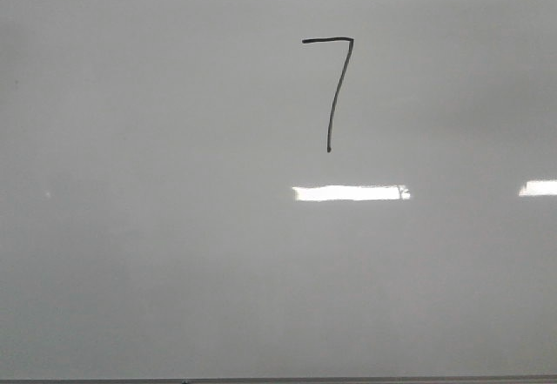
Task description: Write number 7 on whiteboard
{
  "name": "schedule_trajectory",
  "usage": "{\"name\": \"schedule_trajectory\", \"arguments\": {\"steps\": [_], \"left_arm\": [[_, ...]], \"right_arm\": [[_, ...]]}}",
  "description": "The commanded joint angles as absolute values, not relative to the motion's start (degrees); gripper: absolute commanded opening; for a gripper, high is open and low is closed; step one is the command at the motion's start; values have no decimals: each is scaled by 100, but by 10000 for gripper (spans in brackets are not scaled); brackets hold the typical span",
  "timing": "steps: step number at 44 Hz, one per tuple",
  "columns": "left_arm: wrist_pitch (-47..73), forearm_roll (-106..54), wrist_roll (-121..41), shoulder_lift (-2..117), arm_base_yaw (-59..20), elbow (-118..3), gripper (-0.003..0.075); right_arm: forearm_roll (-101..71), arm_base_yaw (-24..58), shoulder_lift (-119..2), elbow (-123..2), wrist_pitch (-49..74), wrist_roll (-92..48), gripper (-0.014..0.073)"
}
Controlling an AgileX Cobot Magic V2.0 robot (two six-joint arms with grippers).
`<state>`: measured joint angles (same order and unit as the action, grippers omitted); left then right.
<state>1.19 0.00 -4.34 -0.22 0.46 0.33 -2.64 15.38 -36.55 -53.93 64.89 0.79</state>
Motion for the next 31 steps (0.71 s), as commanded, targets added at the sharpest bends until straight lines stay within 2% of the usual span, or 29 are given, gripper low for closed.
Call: {"name": "schedule_trajectory", "arguments": {"steps": [1,10,22,31], "left_arm": [[-371,-41,-431,-119,44,48,-20],[-371,-41,-431,-119,55,48,-20],[-371,-41,-431,-119,55,48,-20],[-371,-41,-431,-119,55,48,-20]], "right_arm": [[-224,1513,-3651,-5560,6125,59,-69],[-195,1287,-3189,-5098,5850,-48,-69],[-182,354,-1580,-2834,2842,-43,-69],[-188,222,-548,-1235,1512,-43,-69]]}}
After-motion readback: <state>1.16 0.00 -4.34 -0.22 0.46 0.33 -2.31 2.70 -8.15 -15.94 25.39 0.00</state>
